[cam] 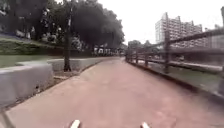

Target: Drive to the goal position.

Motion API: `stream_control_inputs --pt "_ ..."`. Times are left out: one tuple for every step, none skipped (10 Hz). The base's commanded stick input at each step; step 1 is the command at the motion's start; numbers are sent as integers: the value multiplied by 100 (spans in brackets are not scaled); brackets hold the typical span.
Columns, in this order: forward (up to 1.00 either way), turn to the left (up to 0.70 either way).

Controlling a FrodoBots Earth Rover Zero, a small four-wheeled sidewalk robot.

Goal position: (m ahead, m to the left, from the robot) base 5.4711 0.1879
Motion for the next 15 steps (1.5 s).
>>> stream_control_inputs --pt "70 0" --pt "70 0" --pt "70 0" --pt "70 0" --pt "70 0" --pt "70 0" --pt "70 0" --pt "70 0" --pt "70 0" --pt "70 0" --pt "70 0" --pt "70 0" --pt "70 0" --pt "70 0" --pt "70 0"
